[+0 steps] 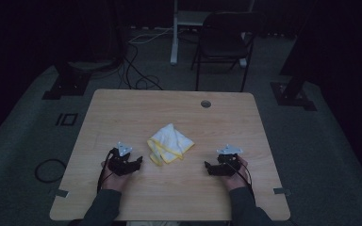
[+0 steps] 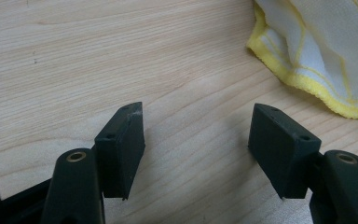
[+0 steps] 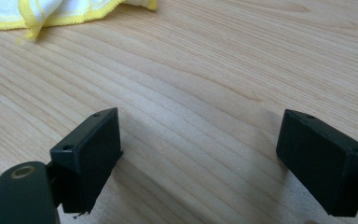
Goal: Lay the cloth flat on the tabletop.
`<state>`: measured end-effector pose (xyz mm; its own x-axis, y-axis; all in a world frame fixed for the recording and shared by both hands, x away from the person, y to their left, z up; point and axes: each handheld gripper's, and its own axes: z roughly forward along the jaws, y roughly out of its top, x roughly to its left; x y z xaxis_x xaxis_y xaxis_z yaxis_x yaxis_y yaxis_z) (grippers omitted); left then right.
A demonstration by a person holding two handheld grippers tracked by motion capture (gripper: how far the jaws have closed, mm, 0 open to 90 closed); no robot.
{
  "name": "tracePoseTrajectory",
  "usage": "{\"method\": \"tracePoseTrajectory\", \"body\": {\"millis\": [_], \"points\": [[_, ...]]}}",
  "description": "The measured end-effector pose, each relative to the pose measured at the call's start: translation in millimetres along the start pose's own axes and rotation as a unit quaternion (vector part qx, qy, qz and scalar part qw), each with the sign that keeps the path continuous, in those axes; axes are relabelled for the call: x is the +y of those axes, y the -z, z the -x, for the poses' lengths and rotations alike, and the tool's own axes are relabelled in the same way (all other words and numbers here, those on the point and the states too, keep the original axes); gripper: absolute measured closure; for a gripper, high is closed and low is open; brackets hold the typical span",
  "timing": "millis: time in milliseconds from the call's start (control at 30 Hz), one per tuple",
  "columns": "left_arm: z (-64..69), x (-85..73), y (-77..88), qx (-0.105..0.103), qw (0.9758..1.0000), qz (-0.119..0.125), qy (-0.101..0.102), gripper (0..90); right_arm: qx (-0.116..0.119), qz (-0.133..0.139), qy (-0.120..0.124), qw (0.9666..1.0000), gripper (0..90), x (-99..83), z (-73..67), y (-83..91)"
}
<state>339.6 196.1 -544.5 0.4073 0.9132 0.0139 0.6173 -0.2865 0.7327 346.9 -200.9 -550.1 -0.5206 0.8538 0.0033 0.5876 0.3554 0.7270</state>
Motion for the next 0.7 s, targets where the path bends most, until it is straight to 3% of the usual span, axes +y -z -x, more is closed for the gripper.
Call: {"method": "tracePoseTrajectory", "body": {"millis": [367, 633, 700], "points": [[1.2, -0.7, 0.8, -0.007, 0.9999, 0.0, -0.008, 37.3, -0.003, -0.002, -0.002, 1.0, 13.8, 0.9, -1.1, -0.5], [0.8, -1.2, 1.7, -0.013, 0.9998, 0.001, -0.013, 38.5, 0.0, -0.005, 0.003, 1.0, 31.4, 4.3, -6.1, 2.7], [0.0, -1.4, 2.8, -0.013, 0.9999, 0.002, -0.011, 46.1, 0.003, 0.0, 0.003, 1.0, 34.4, 5.6, -8.6, 5.0]]}}
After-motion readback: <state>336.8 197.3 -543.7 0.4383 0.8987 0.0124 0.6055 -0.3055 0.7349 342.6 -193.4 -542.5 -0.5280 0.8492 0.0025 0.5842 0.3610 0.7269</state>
